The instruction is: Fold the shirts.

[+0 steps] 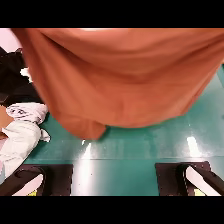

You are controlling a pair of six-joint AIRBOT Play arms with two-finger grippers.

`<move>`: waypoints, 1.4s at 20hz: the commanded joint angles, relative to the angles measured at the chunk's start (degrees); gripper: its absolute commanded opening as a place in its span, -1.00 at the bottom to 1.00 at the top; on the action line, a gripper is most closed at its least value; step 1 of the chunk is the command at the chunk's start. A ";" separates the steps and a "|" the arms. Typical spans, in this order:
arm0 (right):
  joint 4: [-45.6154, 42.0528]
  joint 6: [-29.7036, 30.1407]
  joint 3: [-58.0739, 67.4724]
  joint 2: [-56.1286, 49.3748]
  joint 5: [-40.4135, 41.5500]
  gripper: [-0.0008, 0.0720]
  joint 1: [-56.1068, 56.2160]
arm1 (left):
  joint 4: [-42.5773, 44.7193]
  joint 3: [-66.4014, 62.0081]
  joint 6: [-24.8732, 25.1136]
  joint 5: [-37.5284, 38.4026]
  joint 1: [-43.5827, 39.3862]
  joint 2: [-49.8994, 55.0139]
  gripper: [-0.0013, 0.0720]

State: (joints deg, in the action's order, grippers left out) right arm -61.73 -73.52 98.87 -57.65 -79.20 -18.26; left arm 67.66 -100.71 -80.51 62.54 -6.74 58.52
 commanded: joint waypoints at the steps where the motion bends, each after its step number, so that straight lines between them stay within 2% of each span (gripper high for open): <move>1: 0.09 -1.09 -0.04 -13.42 -4.09 -0.94 3.67 | 1.01 8.87 -0.02 -2.80 0.00 11.56 -0.91; 4: -0.04 -1.09 -0.04 -25.92 -4.92 -0.94 7.13 | 0.92 10.38 -1.66 -3.65 0.20 23.65 -0.90; 5: -0.02 -1.09 -0.02 -28.79 -3.80 -0.94 7.78 | 1.03 10.38 -2.19 -4.00 0.20 26.03 -0.48; 6: 0.09 -1.09 -0.02 -30.60 -2.51 -0.94 7.98 | 1.07 10.38 -2.69 -4.44 0.20 27.50 0.18; 9: 0.02 -1.07 -0.04 -31.26 -0.59 -0.94 7.21 | 1.29 9.75 -3.48 -3.34 2.21 26.93 0.21; 12: -3.61 -0.98 -0.07 -27.34 -6.32 -0.94 4.39 | 1.36 10.56 -3.21 4.76 8.11 22.93 0.22; 14: -6.99 -1.03 -2.89 -22.32 -8.04 -0.94 2.36 | 1.38 15.89 -2.51 9.40 11.13 19.39 0.22; 16: -6.93 -1.03 -9.97 -16.17 -6.14 -0.94 -0.17 | 1.42 25.59 -2.40 9.16 11.78 14.69 0.22; 19: -6.91 -1.03 -20.92 -8.15 -1.38 -0.94 -3.21 | 0.68 41.31 -2.86 3.82 10.84 8.94 0.22; 22: -6.82 -1.03 -27.15 -3.17 6.23 -0.88 -4.55 | -3.15 50.90 -3.48 -2.12 8.70 8.37 0.22; 23: -6.73 -1.03 -28.15 -2.12 7.26 -0.75 -4.52 | -5.22 52.61 -3.32 -4.94 7.30 8.37 0.22; 26: -4.63 -1.01 -27.50 -1.57 7.45 -0.76 -4.20 | -7.26 53.33 -2.89 -12.98 1.38 8.44 0.22; 28: -3.48 -1.01 -26.64 -2.10 7.10 -0.73 -3.98 | -7.19 53.33 -2.75 -15.74 -1.81 8.46 0.22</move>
State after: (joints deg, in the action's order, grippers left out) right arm -66.96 -74.56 72.53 -60.42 -73.34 -22.24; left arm 62.08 -49.19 -83.53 53.47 -4.36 67.24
